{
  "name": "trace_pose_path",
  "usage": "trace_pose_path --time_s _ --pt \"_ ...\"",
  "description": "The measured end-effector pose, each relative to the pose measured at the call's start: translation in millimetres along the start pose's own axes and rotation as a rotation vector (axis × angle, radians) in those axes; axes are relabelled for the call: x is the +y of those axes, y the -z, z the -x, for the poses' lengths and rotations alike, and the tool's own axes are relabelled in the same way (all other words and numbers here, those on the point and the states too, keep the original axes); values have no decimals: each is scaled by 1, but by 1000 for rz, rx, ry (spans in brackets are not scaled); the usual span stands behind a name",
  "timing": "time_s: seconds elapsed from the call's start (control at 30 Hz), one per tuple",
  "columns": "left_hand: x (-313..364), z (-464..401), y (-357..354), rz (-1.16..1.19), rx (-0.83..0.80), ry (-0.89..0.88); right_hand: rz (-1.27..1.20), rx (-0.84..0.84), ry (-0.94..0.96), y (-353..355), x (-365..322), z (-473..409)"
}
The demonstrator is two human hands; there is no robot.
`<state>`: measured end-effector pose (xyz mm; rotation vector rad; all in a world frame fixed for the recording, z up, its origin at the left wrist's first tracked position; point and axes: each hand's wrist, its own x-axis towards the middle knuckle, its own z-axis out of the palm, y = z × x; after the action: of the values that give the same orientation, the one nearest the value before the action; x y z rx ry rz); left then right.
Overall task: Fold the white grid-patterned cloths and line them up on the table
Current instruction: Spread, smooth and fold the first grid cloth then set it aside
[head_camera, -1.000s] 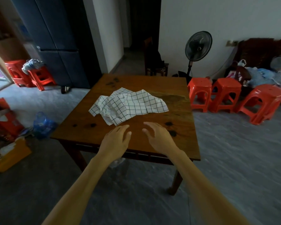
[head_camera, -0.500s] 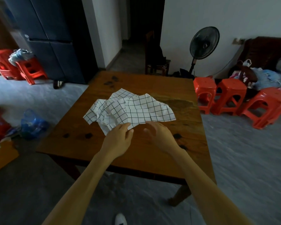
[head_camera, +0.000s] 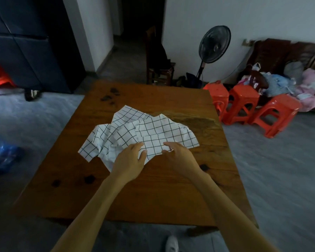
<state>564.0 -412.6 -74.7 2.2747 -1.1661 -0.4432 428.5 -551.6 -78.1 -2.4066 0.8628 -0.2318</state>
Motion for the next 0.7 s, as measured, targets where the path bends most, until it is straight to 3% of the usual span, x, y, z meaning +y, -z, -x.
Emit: trace_pose_path --time_s 0.7 --pt "-17 -212 -53 -158 -17 119 8 -192 60 -14 107 -212"
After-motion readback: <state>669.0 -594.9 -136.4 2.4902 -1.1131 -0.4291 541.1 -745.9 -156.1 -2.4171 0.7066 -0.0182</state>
